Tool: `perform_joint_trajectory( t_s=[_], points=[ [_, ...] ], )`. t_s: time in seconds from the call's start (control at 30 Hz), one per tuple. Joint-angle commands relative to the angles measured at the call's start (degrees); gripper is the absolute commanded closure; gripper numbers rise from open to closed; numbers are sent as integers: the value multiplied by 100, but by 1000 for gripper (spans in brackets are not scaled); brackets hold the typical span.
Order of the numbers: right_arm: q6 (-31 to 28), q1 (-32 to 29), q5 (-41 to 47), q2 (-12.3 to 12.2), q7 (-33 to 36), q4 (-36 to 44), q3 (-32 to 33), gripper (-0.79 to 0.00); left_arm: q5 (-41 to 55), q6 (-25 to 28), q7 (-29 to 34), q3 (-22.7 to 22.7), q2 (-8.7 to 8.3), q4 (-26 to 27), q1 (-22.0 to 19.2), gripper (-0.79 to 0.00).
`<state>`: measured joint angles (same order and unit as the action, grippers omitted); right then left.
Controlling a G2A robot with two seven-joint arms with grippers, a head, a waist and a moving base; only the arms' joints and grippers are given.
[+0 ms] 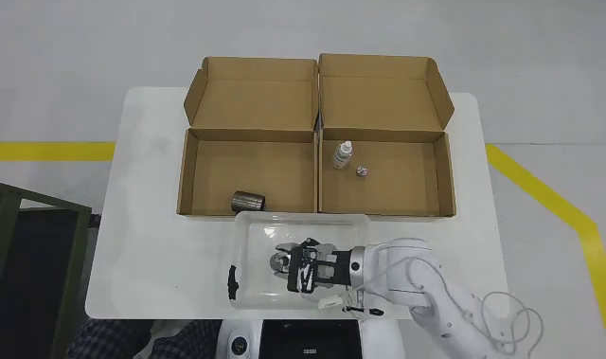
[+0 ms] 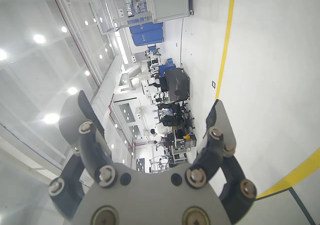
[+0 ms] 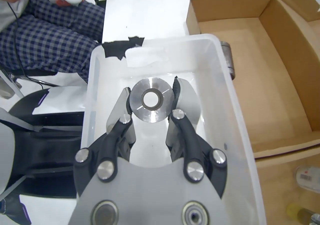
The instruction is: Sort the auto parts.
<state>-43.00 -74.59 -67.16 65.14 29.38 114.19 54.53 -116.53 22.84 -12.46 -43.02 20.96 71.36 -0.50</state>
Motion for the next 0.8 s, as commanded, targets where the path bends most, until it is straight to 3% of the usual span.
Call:
perform_joint_trajectory(
  t_s=[0.0, 0.43, 0.77],
  points=[
    [58, -42, 240, -24, -70, 69, 188, 0, 0, 0, 0, 0, 0, 0, 0, -785],
    [190, -199, 1776, -165, -395, 241, 1259, 0, 0, 0, 0, 0, 0, 0, 0, -785],
    [291, -256, 2044, -195, -460, 303, 1455, 0, 0, 0, 0, 0, 0, 0, 0, -785]
  ],
)
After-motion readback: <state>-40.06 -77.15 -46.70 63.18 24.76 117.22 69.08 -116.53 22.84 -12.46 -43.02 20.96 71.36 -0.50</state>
